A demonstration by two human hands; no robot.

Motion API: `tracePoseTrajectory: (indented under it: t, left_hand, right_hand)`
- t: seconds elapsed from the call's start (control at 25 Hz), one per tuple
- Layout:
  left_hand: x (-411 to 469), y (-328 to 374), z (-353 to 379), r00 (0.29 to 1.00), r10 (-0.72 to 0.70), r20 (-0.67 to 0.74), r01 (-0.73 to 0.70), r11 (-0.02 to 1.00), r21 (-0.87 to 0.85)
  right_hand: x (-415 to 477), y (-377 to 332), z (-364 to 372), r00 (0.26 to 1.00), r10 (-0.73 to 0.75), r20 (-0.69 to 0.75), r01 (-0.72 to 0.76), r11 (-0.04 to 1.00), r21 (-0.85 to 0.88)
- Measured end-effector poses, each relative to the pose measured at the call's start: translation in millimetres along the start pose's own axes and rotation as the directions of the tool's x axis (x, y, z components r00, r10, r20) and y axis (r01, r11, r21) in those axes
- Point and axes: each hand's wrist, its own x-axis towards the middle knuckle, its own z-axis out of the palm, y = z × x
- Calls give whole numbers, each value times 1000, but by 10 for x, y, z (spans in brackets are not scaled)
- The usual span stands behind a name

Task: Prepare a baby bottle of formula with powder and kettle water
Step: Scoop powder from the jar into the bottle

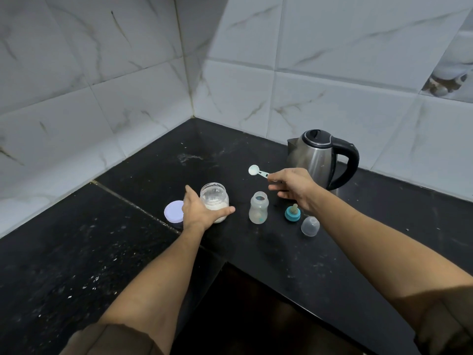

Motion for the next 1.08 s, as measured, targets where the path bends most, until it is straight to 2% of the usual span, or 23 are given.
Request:
tracePoseTrajectory:
  t: [0.08, 0.12, 0.16, 0.24, 0.32, 0.6, 0.8, 0.88, 0.96, 1.0, 1.08]
  left_hand:
    - [-129, 130, 1, 959, 182, -218, -158, 980, 124]
    - [-187, 221, 29, 921, 283, -268, -249, 956, 153]
    - [-255, 341, 80, 900, 356, -253, -329, 933, 144]
    - [-391, 576, 264, 904, 407, -132, -400, 913, 80]
    - [-501, 732, 501, 923, 383, -43, -379, 922, 77]
    - [-493, 747, 887, 988, 156, 5, -155, 976, 151]
    - [-433, 674, 949, 990, 131, 47, -136, 983, 126]
    - [-439, 641, 957, 987, 151, 54, -157, 981, 114]
    - [-443, 619, 955, 984, 170, 45, -174, 979, 108]
    - [-436, 609, 957, 984, 173, 35, -175, 979, 106]
    - [-431, 601, 944, 985, 168, 26, -170, 980, 108]
  right_hand:
    - [-13, 15, -56, 1000, -23, -5, 23, 1000, -21]
    - [-17, 18, -78, 999, -37, -6, 37, 999, -39]
    - [-24, 21, -98, 999, -53, -5, 53, 997, -62]
    - [-44, 38, -119, 996, -89, -3, 89, 991, -105]
    - [-62, 83, -127, 992, -122, -17, 119, 986, -119]
    - [-123, 352, -173, 982, -185, -41, 172, 961, -218]
    - [-108, 596, -242, 949, -307, -71, 256, 882, -395]
    - [-86, 664, -238, 915, -403, -34, 336, 804, -490]
    - [-70, 713, -223, 847, -528, 55, 446, 651, -614]
    - [-63, 737, -217, 802, -587, 112, 491, 541, -683]
    - [-50, 801, -214, 673, -698, 245, 551, 252, -795]
